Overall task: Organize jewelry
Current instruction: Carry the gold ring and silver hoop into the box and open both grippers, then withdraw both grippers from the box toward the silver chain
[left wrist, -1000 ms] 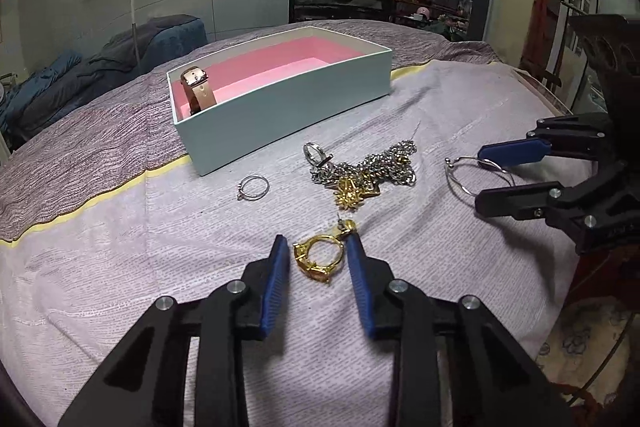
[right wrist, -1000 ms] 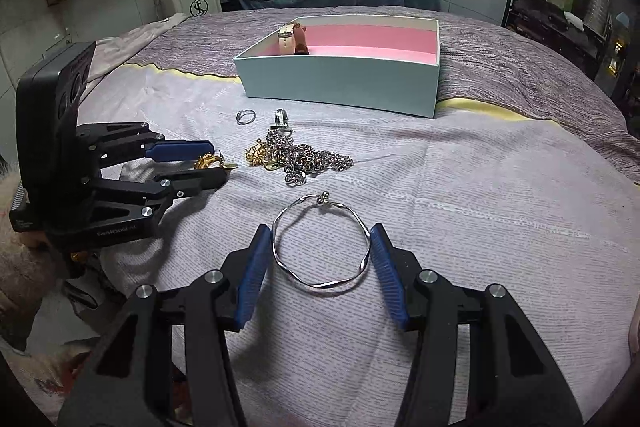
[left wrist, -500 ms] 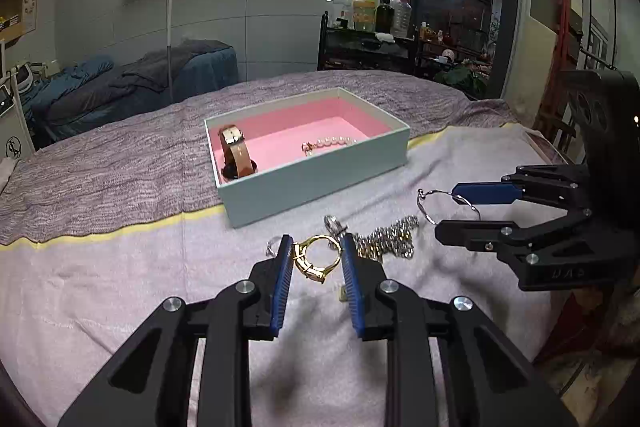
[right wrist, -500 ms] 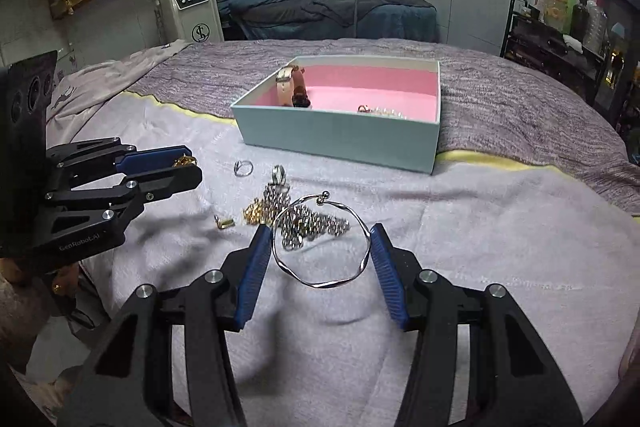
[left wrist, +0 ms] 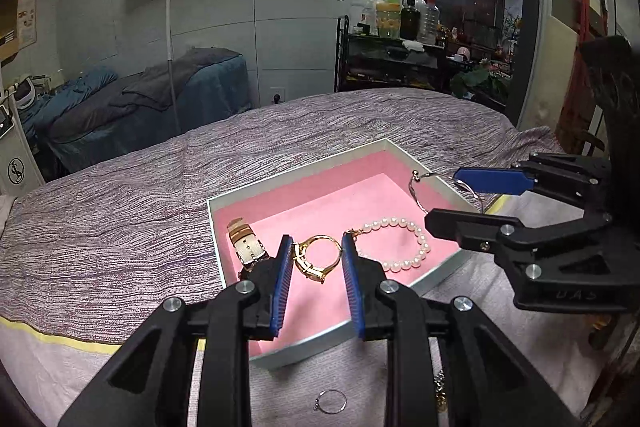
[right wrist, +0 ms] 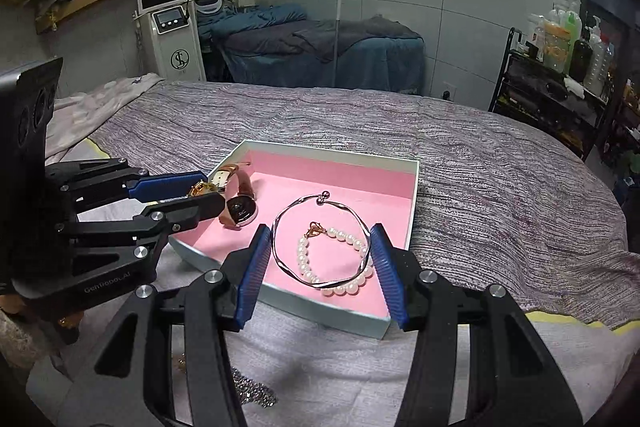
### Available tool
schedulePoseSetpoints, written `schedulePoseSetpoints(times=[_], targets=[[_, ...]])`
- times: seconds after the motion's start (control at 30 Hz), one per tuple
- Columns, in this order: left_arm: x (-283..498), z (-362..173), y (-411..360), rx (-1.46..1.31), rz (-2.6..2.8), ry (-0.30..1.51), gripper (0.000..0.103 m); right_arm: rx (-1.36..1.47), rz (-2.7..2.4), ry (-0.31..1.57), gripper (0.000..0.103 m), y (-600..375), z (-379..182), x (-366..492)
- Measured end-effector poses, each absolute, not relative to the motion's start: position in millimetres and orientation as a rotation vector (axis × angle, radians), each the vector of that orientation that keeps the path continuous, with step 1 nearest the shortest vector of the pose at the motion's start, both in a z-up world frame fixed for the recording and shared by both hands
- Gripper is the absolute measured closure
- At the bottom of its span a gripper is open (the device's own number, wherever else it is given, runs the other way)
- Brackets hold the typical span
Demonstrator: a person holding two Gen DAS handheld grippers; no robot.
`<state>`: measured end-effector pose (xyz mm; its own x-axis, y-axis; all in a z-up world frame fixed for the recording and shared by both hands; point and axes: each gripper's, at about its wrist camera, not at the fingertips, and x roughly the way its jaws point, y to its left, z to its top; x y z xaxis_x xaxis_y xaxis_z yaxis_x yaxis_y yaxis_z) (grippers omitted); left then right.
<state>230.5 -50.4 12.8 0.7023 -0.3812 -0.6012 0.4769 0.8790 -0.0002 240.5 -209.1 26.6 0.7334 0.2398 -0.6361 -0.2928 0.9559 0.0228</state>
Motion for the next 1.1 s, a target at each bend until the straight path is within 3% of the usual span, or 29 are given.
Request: schedulePoseSetpoints(times=[0.5,0.6,0.63,0.73,0.83,0.97,1.1], targets=[[246,-11,-63,0.226,-0.466,0.668,0.077,-0.138,0.275,0.685,0.049,-205,7,265],[244,-9,-64,0.239,-0.455,0.644,0.056,-0.136,0.267,0.662,0.034,-206,9,264],[242,-8,-64,0.244,-0.448,0.633,0.045,-0.138,0.263,0.651,0.03,-206,10,263],[235,-7,-64,0.266,-0.423,0.602,0.035,-0.139,0.242,0.635,0.03,-207,12,261],[227,-7,-62,0.277,-0.382,0.586,0.016,-0.133,0.203,0.626,0.022,-210,13,256],[208,0,-53,0.238,-0.361,0.552,0.007,-0.094,0.196,0.599,0.018,-215,22,241],[181,8,-42,0.197,-0.365,0.511,0.006,-0.056,0.21,0.578,0.018,-223,32,218]])
